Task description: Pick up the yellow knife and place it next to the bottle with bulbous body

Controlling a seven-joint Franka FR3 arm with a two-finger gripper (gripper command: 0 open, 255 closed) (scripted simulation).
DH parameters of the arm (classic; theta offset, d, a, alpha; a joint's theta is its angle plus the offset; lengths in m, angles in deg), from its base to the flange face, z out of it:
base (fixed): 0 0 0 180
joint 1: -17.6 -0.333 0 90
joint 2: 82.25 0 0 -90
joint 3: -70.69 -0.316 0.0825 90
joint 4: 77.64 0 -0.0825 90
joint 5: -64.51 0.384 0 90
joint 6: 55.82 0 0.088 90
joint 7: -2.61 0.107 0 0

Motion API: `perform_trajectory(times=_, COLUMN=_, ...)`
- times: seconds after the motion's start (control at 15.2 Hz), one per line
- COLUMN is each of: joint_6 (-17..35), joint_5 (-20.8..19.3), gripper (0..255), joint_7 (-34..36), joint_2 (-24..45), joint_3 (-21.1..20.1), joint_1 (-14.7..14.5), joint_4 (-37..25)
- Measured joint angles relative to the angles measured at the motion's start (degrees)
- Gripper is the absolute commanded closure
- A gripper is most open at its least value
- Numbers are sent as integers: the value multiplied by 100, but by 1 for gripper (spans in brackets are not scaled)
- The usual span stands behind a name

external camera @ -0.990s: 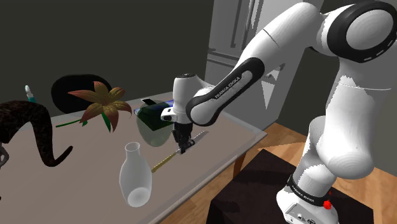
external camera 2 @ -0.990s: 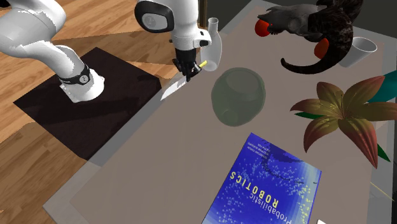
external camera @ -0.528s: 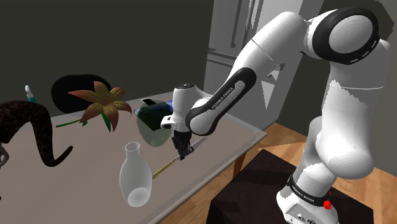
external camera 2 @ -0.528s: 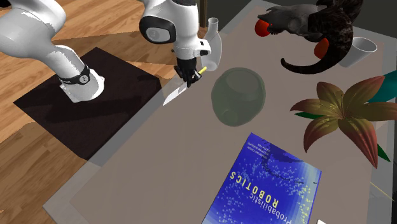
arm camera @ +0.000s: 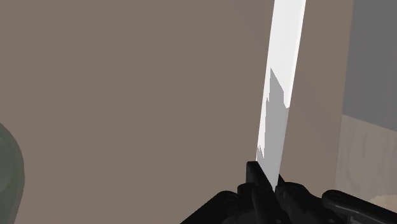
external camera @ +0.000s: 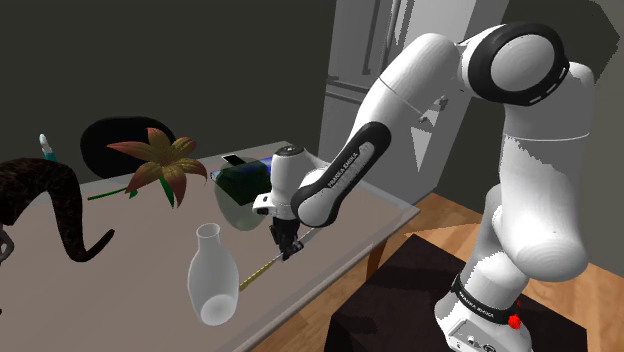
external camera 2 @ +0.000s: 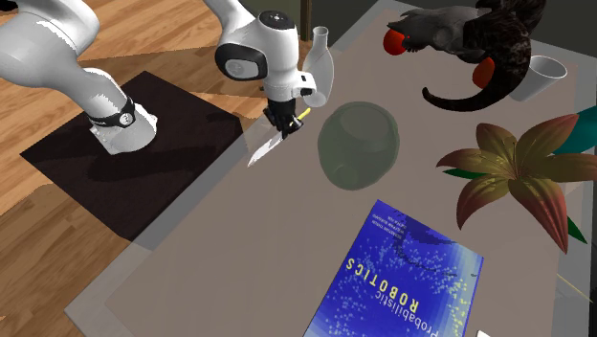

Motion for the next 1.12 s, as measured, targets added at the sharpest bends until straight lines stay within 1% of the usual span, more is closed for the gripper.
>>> perform_trajectory(times=0.33, joint_6=16, joint_5=-3, gripper=255, joint_7=0, joint_2=20, joint_3=3, joint_1=0, joint_4=-6)
perform_trajectory(times=0.4, joint_6=17, joint_5=-3, gripper=0, joint_7=0, joint_2=21, joint_3=3, joint_1=0, joint_4=-6)
perform_trajectory(times=0.79, joint_6=18, joint_5=-4, gripper=0, joint_7=0, joint_2=21, joint_3=3, joint_1=0, joint_4=-6)
perform_trajectory(times=1.12, joint_6=-570, joint_5=115, gripper=0, joint_7=-93, joint_2=-562, joint_3=-53, joint_1=36, joint_4=-21)
